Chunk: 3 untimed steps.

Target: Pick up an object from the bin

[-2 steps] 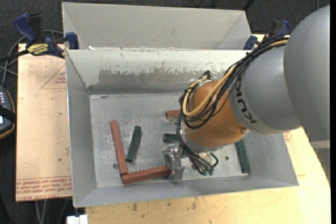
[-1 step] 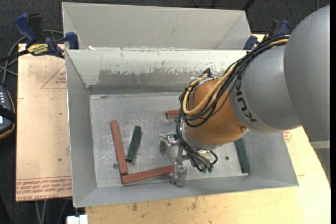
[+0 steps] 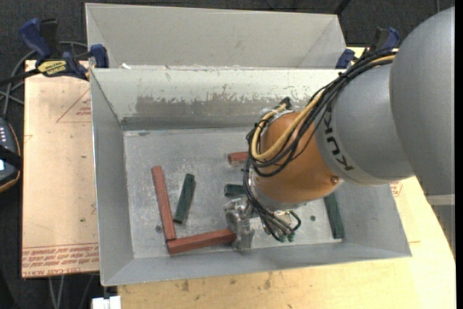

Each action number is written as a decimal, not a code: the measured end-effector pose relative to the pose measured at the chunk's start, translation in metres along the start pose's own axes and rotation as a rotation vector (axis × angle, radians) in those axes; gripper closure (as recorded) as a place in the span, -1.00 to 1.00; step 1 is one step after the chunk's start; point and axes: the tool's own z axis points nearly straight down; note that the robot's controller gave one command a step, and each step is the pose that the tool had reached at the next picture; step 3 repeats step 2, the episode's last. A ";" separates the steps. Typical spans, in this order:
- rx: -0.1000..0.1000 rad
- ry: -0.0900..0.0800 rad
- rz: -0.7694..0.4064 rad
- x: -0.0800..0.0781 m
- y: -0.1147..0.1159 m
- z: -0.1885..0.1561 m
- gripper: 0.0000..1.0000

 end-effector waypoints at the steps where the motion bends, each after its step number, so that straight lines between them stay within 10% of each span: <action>1: 0.000 -0.003 0.045 -0.076 -0.004 -0.001 1.00; 2: 0.002 -0.009 -0.064 -0.073 0.001 -0.212 1.00; 3: 0.002 -0.009 -0.064 -0.073 0.001 -0.212 1.00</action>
Offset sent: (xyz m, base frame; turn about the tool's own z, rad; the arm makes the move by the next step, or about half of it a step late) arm 0.0727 0.0062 -0.0005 0.0468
